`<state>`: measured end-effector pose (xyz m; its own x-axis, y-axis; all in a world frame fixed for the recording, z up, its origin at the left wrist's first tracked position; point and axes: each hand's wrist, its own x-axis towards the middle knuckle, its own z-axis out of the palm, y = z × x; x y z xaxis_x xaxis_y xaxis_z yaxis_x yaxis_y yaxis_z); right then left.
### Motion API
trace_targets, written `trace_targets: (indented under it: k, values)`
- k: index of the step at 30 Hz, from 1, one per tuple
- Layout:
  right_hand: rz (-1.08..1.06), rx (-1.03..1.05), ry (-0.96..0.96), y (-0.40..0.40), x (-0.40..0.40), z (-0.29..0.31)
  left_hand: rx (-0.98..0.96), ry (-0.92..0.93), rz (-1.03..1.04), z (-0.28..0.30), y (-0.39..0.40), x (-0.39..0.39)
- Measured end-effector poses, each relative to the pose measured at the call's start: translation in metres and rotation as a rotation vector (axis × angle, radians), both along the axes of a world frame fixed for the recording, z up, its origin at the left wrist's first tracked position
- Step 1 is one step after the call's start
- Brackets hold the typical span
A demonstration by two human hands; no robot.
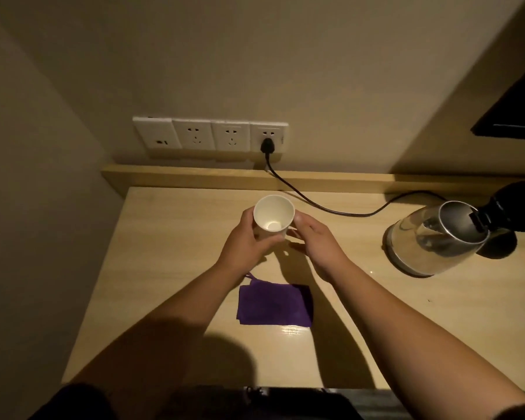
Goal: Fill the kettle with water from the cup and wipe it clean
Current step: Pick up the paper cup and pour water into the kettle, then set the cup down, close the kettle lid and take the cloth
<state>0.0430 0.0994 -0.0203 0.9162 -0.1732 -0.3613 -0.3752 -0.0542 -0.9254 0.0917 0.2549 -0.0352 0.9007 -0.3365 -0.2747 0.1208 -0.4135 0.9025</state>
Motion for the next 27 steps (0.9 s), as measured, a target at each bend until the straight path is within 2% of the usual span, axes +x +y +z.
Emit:
trace_targets:
  k: [5,13,20,27]
  values:
    - [-0.055,0.070,0.046,-0.010,0.028,-0.015,-0.069,0.106,-0.064,-0.026,-0.001,0.025]
    - [-0.132,0.102,0.067,-0.034,0.081,-0.045,0.075,-0.066,-0.058,-0.058,-0.037,0.076]
    - [-0.117,0.150,0.090,-0.047,0.095,-0.068,0.186,-0.130,-0.068,-0.083,-0.046,0.089]
    - [-0.102,0.035,0.116,-0.051,0.093,-0.067,0.249,-0.168,-0.092,-0.080,-0.039,0.088]
